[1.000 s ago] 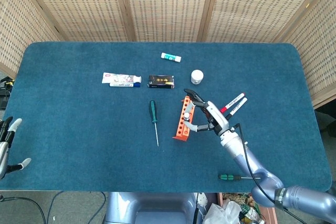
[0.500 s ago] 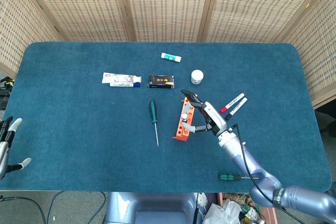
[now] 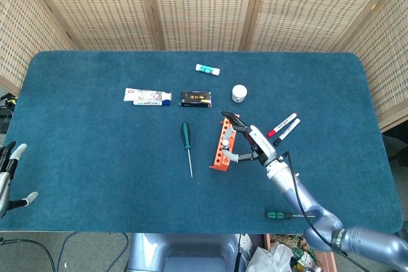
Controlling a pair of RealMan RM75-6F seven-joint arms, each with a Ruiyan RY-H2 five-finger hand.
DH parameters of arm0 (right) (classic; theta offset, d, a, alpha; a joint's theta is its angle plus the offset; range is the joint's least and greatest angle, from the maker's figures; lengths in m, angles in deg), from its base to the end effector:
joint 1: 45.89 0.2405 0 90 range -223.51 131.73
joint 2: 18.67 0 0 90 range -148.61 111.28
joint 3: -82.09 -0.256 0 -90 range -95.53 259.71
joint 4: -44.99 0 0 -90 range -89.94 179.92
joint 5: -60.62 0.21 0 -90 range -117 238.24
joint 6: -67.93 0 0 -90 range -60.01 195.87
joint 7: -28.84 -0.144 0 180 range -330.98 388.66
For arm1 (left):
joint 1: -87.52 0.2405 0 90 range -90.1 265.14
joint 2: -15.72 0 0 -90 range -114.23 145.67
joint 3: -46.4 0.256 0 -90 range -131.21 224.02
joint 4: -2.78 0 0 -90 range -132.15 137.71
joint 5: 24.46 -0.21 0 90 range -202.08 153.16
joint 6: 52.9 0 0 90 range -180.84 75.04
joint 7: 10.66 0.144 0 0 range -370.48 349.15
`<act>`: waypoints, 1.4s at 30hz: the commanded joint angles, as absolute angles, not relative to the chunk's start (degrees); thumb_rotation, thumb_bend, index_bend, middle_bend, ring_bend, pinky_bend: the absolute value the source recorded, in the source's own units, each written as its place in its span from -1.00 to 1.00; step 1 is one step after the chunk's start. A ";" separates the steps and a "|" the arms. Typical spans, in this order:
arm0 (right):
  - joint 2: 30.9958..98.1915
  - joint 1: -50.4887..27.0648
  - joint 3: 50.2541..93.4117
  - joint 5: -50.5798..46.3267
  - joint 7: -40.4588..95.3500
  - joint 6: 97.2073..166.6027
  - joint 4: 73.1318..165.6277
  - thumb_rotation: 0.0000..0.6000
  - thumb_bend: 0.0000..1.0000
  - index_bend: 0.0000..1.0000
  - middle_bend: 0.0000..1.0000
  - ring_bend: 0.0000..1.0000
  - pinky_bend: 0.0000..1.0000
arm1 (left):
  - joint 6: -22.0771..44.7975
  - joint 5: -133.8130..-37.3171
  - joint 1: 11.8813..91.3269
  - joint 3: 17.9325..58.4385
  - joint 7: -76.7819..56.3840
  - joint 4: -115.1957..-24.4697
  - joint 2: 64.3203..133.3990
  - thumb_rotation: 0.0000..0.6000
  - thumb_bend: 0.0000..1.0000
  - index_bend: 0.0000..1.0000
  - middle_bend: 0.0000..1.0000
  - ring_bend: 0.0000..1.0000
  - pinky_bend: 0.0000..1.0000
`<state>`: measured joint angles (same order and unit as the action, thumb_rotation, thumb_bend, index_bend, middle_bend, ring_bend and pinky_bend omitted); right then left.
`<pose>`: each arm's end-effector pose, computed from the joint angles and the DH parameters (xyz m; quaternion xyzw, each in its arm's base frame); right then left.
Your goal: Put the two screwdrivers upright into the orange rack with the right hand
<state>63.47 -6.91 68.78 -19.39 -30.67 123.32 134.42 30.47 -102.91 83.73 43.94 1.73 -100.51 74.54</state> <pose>-0.1288 -0.3367 0.0243 0.4325 -0.6953 0.5718 0.0500 -0.3021 0.1701 0.1715 -0.5884 -0.4003 -0.3113 0.6298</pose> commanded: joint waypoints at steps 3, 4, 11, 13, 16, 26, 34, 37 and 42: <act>65.12 -7.19 70.11 -20.53 -31.41 123.30 131.53 1.00 -0.15 0.34 -0.89 -1.00 -1.00 | 30.25 -102.82 83.64 44.01 1.92 -100.49 74.63 1.00 -1.00 -1.00 -1.00 -1.00 -1.00; 65.46 -7.24 70.33 -20.72 -31.60 123.33 130.92 1.00 -0.15 0.34 -0.89 -1.00 -1.00 | 30.21 -102.81 83.63 44.02 1.95 -100.48 74.66 1.00 -1.00 -1.00 -1.00 -1.00 -1.00; 67.76 -7.56 71.47 -21.93 -33.50 123.85 126.79 1.00 -0.15 0.35 -0.89 -1.00 -1.00 | 29.93 -102.57 83.49 44.04 2.25 -100.54 74.78 1.00 -1.00 -1.00 -1.00 -1.00 -1.00; 68.06 -7.63 71.64 -22.21 -34.10 123.99 126.14 1.00 -0.16 0.35 -0.89 -1.00 -1.00 | 29.86 -102.49 83.45 44.03 2.32 -100.53 74.82 1.00 -1.00 -1.00 -1.00 -1.00 -1.00; 68.32 -7.69 71.86 -22.51 -34.75 124.10 125.47 1.00 -0.16 0.35 -0.89 -1.00 -1.00 | 29.75 -102.37 83.41 44.04 2.44 -100.53 74.86 1.00 -1.00 -1.00 -1.00 -1.00 -1.00; 69.99 -7.65 72.87 -23.56 -34.57 124.51 123.02 1.00 -0.16 0.35 -0.89 -1.00 -1.00 | 29.57 -102.15 83.29 44.08 2.89 -100.66 74.99 1.00 -1.00 -1.00 -1.00 -1.00 -1.00; 70.29 -7.57 73.27 -24.18 -34.47 124.87 122.21 1.00 -0.15 0.35 -0.89 -1.00 -1.00 | 29.49 -102.13 83.26 44.10 2.67 -100.66 74.88 1.00 -1.00 -1.00 -1.00 -1.00 -1.00; 70.37 -7.53 73.39 -24.24 -34.45 124.86 121.98 1.00 -0.15 0.35 -0.89 -1.00 -1.00 | 29.51 -102.14 83.26 44.09 2.53 -100.69 74.81 1.00 -1.00 -1.00 -1.00 -1.00 -1.00; 70.65 -7.42 73.73 -24.31 -34.14 124.64 121.38 1.00 -0.16 0.35 -0.89 -1.00 -1.00 | 29.50 -102.17 83.26 44.14 2.51 -100.74 74.75 1.00 -1.00 -1.00 -1.00 -1.00 -1.00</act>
